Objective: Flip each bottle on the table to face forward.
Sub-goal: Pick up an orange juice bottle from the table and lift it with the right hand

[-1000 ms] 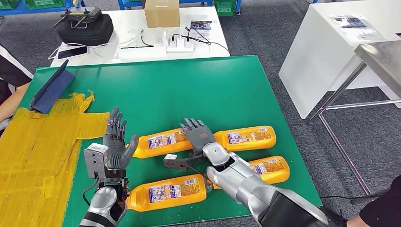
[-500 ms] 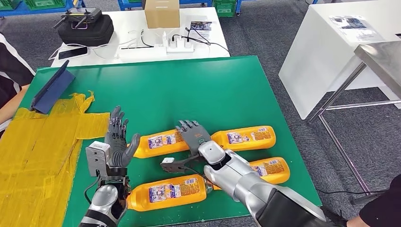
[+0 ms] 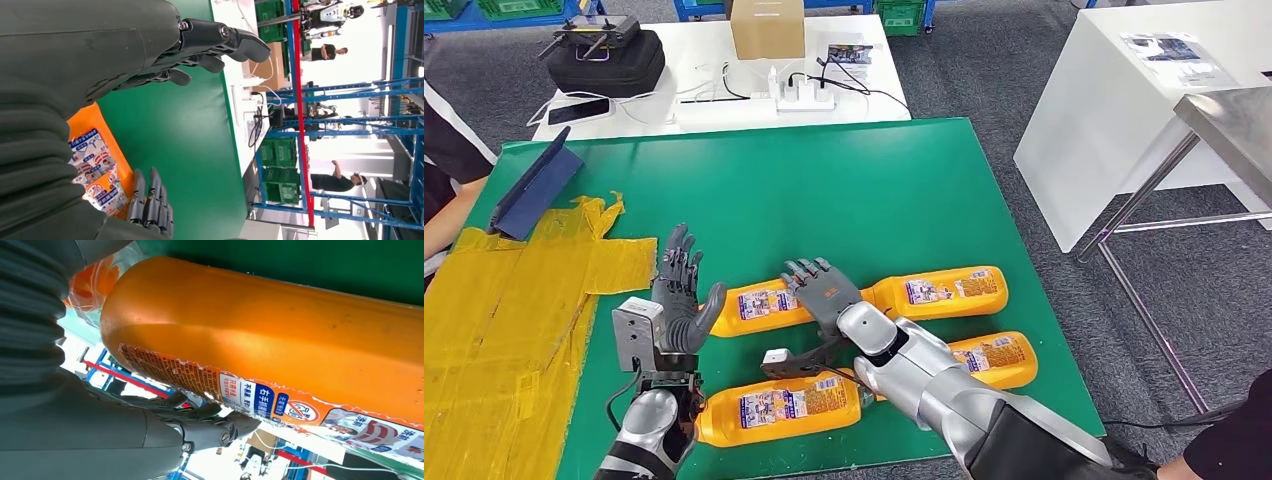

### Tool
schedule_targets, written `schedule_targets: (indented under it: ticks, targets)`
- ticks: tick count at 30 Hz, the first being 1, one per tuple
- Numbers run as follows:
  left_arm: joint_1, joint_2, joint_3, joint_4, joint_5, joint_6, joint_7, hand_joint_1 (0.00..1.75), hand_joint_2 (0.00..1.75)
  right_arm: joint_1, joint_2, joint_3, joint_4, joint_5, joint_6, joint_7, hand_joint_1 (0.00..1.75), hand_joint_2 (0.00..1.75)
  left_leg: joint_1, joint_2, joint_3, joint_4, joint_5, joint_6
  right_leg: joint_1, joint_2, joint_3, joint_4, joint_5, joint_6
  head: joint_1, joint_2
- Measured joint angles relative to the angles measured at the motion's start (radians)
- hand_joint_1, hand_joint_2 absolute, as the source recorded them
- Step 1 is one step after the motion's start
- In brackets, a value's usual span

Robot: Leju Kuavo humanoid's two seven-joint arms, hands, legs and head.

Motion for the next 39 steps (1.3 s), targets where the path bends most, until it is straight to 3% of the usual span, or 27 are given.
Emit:
schedule_targets:
  ticks: [7,8,11,12,16,22,39]
  targets:
    - [-0.004,-0.001,-0.005,0.007,0.000,-0.004,-0.001,0.00,1.75,0.001,-0.002,-0.002,0.001,-0.043,-0.011,-0.036,0.03,1.75,0.000,0.000,0.000,0.000,0.000,0.000,0.000,0.000,0.000,0.000,0.000,0.000,0.000,0.000]
    - [-0.005,-0.001,-0.008,0.009,0.000,-0.006,-0.001,0.00,1.75,0.002,-0.002,-0.008,0.001,-0.066,-0.015,-0.058,0.18,1.75,0.000,0.000,0.000,0.000,0.000,0.000,0.000,0.000,-0.001,0.000,0.000,0.000,0.000,0.000]
    - [-0.009,-0.002,-0.018,0.017,0.003,-0.011,-0.003,0.00,1.75,0.007,-0.006,-0.038,0.002,-0.140,-0.015,-0.115,1.11,1.75,0.000,0.000,-0.001,0.000,0.000,0.000,0.000,0.000,-0.001,0.000,0.000,0.000,0.000,0.000]
    - [-0.011,-0.002,-0.021,0.019,0.004,-0.012,-0.004,0.00,1.75,0.009,-0.008,-0.050,0.003,-0.161,-0.009,-0.127,1.32,1.75,0.000,0.000,-0.001,0.000,0.000,0.000,0.000,0.000,-0.002,0.000,0.000,0.000,0.000,0.000]
    - [-0.018,-0.002,-0.030,0.024,0.005,-0.018,-0.007,0.00,1.75,0.017,-0.017,-0.098,0.007,-0.209,0.014,-0.146,1.64,1.75,0.000,-0.001,-0.002,0.000,0.000,0.000,0.000,0.000,-0.002,0.000,0.000,0.000,0.000,0.000]
    - [-0.020,-0.002,-0.042,0.026,0.005,-0.021,-0.010,0.00,1.75,0.020,-0.029,-0.127,0.010,-0.203,0.047,-0.109,1.72,1.75,0.000,-0.001,-0.002,0.000,0.000,0.000,0.000,0.000,-0.002,0.000,0.000,0.000,0.000,0.000]
    - [-0.020,-0.002,-0.057,0.014,0.018,-0.029,-0.011,0.00,1.75,0.016,-0.032,-0.119,0.010,-0.117,0.108,0.010,1.72,1.75,0.000,-0.002,0.005,0.000,0.000,0.000,-0.001,0.000,-0.004,-0.001,-0.001,0.000,0.000,0.000]
